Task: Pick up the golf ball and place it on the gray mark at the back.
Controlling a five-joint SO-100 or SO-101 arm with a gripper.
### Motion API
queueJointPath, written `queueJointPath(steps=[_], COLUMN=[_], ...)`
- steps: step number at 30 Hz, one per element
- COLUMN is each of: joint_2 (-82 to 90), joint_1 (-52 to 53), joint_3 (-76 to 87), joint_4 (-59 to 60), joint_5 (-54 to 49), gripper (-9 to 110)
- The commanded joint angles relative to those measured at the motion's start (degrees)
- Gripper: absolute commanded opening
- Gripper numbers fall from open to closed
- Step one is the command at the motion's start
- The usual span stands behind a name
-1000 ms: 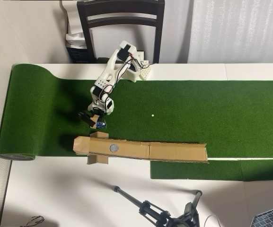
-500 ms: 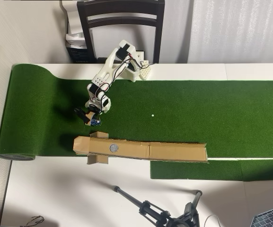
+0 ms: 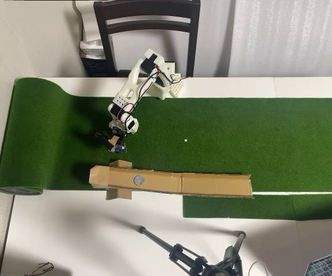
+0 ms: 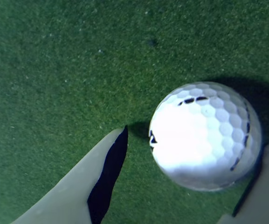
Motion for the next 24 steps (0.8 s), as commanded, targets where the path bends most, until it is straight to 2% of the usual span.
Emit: queueJointPath(steps=[1,19,24], joint_2=[1.23,1.23,1.23], joint_1=[0.35,-0.26,-0.35], joint_3=[-1.41,-6.59,-5.98], joint_4=[-0.88,-1.76,-4.66], joint_5=[0.18,1.49,2.99], gripper=[45,44,38])
